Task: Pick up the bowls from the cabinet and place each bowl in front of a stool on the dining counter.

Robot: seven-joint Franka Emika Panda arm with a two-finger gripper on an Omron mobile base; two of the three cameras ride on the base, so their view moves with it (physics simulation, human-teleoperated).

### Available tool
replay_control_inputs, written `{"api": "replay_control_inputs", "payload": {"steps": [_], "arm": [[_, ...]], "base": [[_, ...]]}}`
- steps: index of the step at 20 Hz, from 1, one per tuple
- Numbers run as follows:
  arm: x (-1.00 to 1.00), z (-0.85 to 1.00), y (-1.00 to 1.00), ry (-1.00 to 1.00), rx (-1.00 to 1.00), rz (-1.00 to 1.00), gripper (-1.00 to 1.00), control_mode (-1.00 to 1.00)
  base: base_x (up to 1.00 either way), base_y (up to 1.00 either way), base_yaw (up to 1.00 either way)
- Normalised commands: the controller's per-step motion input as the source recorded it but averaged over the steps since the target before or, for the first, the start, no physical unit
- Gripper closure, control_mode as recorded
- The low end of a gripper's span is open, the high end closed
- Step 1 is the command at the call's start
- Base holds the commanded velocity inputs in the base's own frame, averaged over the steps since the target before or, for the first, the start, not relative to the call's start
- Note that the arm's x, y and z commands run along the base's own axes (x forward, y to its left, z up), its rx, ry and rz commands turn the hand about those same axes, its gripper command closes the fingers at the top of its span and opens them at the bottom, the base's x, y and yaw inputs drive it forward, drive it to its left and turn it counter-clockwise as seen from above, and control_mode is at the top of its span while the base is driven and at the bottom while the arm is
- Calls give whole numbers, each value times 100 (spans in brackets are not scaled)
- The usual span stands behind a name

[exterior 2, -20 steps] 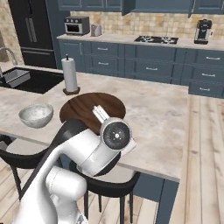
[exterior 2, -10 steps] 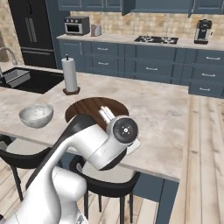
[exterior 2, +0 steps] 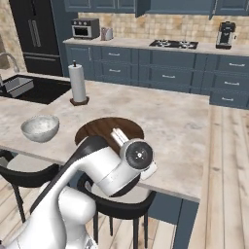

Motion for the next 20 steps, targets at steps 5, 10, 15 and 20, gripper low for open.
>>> {"api": "replay_control_inputs", "payload": {"steps": [5, 10, 15, 20], "arm": [[16, -27, 0, 2, -1, -14, 100, -100], [27, -19, -13, 9, 0, -9, 100, -100], [22, -21, -23, 7, 0, -2, 100, -100], [17, -24, -26, 2, 0, 0, 100, -100]], "base": [[0, 0, 0], [0, 0, 0], [0, 0, 0], [0, 0, 0]]}}
